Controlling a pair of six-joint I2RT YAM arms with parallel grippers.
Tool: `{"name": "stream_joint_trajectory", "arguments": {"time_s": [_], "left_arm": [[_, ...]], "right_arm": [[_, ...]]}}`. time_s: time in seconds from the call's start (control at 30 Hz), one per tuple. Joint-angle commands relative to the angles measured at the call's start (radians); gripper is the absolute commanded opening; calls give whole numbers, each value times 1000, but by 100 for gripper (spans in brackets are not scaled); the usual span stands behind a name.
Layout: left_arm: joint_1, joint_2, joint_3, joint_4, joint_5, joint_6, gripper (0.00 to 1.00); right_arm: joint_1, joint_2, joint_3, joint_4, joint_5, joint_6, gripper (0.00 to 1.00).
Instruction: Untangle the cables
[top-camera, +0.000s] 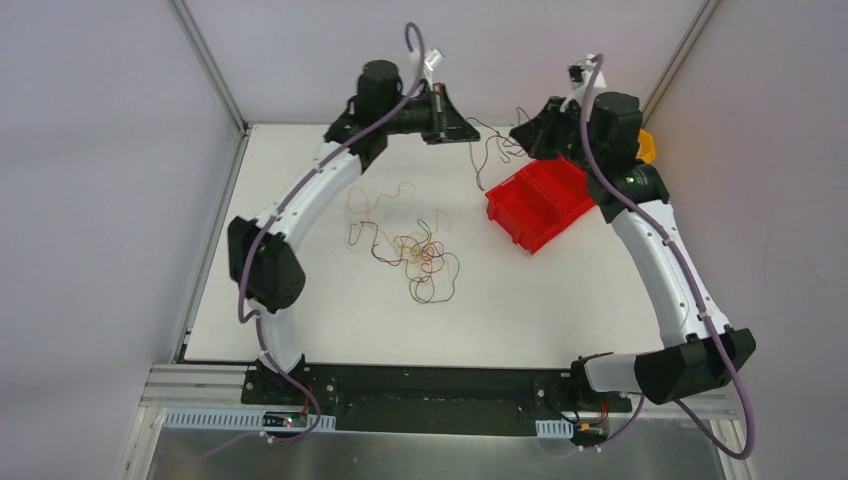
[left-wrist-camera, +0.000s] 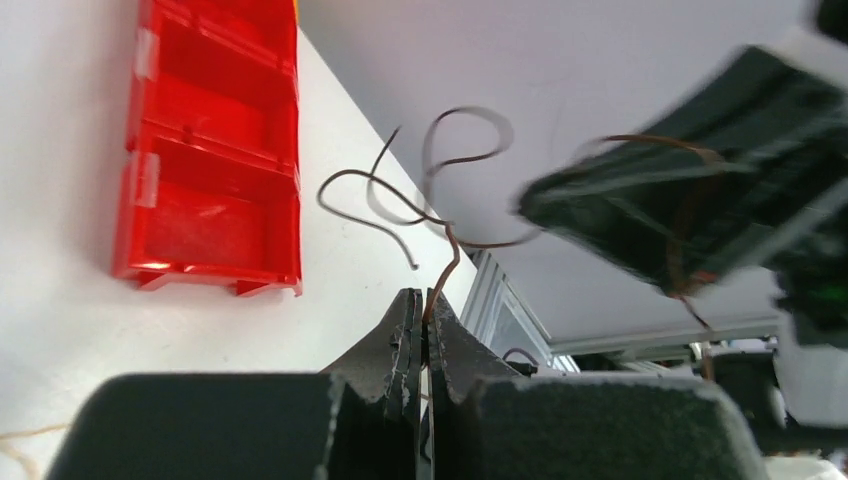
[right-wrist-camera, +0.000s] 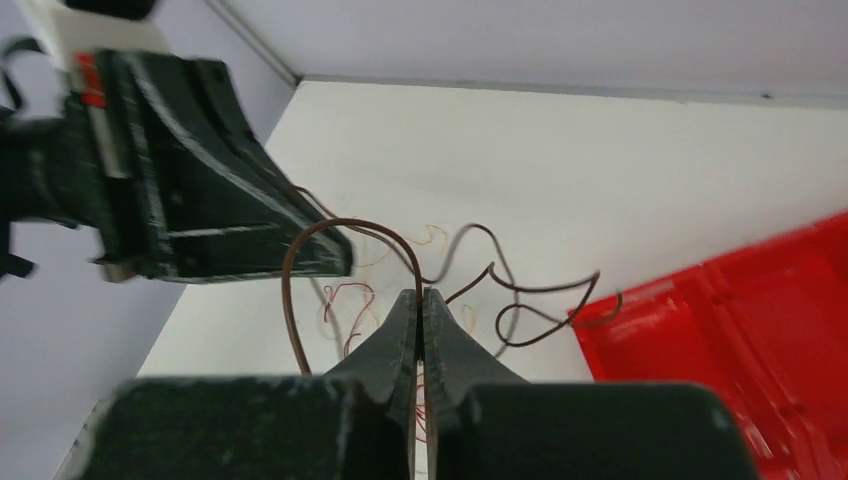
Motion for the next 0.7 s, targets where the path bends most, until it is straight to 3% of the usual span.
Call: {"name": "stream_joint_trajectory", "arguments": {"time_s": [0.0, 0.2, 0.33, 0.6, 0.67], "left_arm": [[-104, 158, 152, 26, -131, -135, 0], [-172, 404, 332, -15, -189, -255, 0], [-188, 488, 328, -43, -287, -277, 0], [-206, 565, 300, -77, -336, -299, 0], [-211, 577, 314, -76, -340, -290, 13]], "right_arm": [[-114, -62, 0, -198, 30, 47, 0], [-266, -12, -61, -298, -55, 141, 0], [-305, 70, -71, -295, -88, 175, 0], [-322, 180, -154, -227, -130, 252, 0], [-323, 202, -165, -193, -111, 249, 0]]}}
